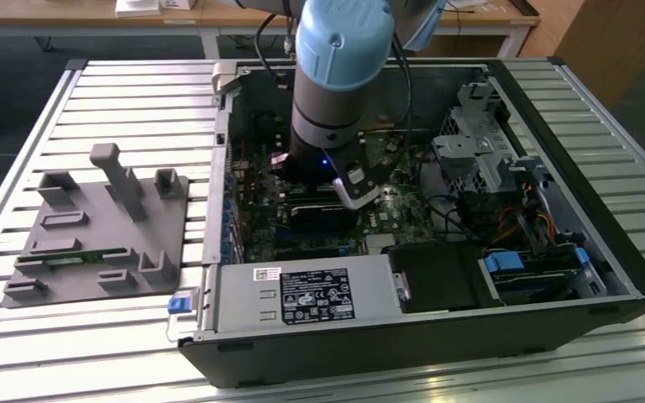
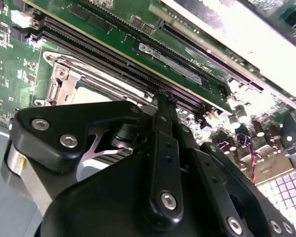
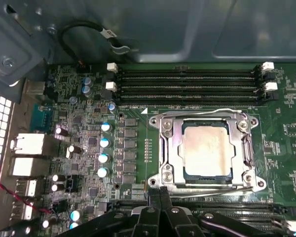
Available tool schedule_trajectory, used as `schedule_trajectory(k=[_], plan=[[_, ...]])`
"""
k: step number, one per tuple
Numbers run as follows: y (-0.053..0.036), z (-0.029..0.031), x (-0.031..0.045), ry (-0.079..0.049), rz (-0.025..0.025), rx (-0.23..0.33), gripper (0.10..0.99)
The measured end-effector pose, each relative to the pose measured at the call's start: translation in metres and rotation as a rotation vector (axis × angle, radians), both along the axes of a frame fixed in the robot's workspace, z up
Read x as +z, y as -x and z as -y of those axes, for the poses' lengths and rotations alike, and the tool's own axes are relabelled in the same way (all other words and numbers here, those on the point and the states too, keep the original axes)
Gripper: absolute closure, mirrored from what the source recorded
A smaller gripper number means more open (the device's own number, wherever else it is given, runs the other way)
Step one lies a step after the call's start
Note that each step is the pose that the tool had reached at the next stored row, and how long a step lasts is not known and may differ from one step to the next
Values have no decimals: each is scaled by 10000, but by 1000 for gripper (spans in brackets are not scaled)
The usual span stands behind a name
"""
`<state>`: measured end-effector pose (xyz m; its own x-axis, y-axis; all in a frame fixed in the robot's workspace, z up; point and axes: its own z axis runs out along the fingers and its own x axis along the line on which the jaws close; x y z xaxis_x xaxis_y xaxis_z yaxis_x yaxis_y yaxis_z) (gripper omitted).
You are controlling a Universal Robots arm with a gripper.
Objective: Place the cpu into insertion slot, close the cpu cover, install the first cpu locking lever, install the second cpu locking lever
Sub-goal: 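Install the second cpu locking lever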
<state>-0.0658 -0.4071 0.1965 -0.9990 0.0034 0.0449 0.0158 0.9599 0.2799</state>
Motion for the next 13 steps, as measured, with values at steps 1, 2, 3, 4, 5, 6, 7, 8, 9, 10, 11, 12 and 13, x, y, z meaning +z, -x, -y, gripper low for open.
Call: schedule_trajectory(k=[1,2,3,4,5,6,7,8,9,10,11,12,13], plan=[[0,1,-7,-64,0,0,980],[0,1,-14,-126,3,0,980],[1,1,-21,-181,4,0,980],[1,2,-29,-236,8,-1,980],[3,2,-38,-277,13,0,980],[5,4,-44,-305,13,-1,980],[6,5,-50,-338,15,0,980],[7,3,-58,-395,23,1,980],[10,3,-63,-441,30,1,980],[13,2,-65,-491,32,2,980],[18,3,-64,-537,31,0,980],[24,3,-66,-570,33,-1,980],[30,3,-69,-596,36,-1,980]])
